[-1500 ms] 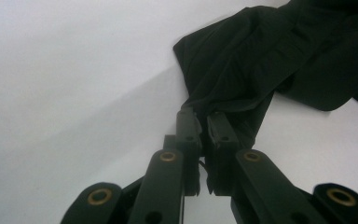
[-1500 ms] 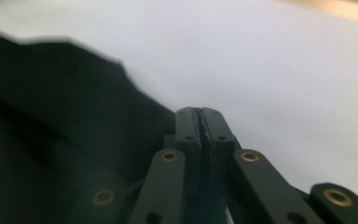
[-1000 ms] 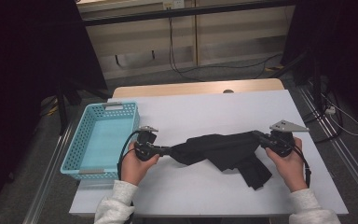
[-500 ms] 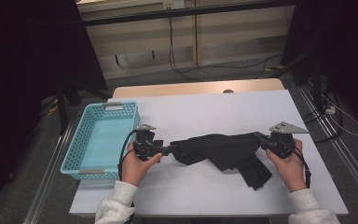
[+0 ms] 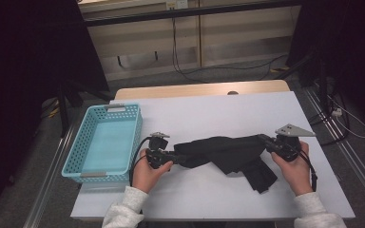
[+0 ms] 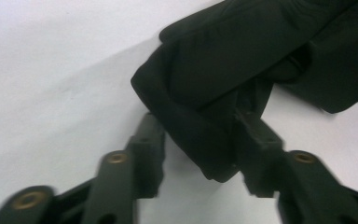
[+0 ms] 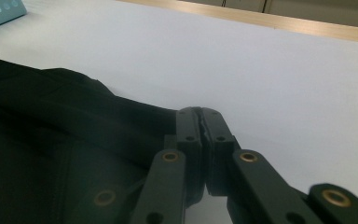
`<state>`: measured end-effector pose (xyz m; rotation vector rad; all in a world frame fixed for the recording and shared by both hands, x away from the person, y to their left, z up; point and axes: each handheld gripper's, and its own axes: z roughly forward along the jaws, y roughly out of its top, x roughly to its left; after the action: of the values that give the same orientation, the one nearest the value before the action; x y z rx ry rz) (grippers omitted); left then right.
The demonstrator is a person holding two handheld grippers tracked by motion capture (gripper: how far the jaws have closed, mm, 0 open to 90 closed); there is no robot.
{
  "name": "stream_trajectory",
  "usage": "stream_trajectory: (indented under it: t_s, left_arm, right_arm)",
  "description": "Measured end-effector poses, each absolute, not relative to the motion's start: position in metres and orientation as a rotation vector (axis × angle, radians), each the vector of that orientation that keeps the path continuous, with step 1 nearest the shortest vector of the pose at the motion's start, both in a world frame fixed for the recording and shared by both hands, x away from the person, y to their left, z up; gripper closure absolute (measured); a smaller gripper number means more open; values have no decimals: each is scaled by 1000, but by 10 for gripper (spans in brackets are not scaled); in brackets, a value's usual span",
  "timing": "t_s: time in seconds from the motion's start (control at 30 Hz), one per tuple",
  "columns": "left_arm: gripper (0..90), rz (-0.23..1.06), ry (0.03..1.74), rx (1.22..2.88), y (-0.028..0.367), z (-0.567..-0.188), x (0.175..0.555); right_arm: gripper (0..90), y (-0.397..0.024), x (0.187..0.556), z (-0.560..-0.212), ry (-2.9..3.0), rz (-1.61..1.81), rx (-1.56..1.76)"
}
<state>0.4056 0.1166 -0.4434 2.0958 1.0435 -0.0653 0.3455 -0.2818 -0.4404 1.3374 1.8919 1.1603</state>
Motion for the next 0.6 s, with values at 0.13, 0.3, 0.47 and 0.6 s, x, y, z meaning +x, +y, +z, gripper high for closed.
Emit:
stream_trajectory:
  t_s: [0.13,0.3,0.47,0.6]
  left_arm:
    - [679,-73,1016,2104,116,-442,405]
    - [797,-79,993,2109,116,-438,405]
    - [832,-91,992,2076,122,-429,406]
    - [838,-90,994,2051,132,-421,409]
  right_arm:
    - [864,-282,346,-441,1885,1171,1349]
    - [864,-282,345,-440,1886,1174,1333]
    - [864,-284,345,-439,1876,1201,1331]
    - [864,-282,344,-438,1881,1216,1312]
